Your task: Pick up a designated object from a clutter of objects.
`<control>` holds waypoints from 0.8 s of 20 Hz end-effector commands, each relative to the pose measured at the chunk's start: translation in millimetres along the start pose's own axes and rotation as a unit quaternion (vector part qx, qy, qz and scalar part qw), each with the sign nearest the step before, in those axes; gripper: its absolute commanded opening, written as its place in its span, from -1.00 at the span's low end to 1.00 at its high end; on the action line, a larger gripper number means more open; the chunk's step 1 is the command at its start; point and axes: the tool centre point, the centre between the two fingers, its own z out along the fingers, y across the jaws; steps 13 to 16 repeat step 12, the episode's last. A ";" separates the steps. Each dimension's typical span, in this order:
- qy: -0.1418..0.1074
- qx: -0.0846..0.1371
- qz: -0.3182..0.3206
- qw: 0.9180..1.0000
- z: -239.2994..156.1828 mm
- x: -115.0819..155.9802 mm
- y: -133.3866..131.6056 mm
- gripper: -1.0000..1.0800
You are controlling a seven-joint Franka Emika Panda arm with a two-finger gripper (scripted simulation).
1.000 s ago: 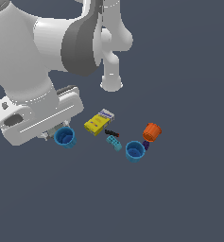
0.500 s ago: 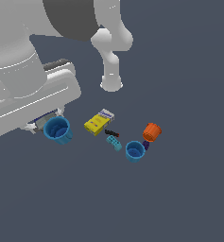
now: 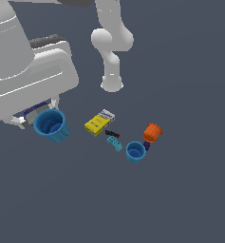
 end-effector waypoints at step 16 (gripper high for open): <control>0.000 0.000 0.000 1.000 -17.1 6.5 3.3 -1.00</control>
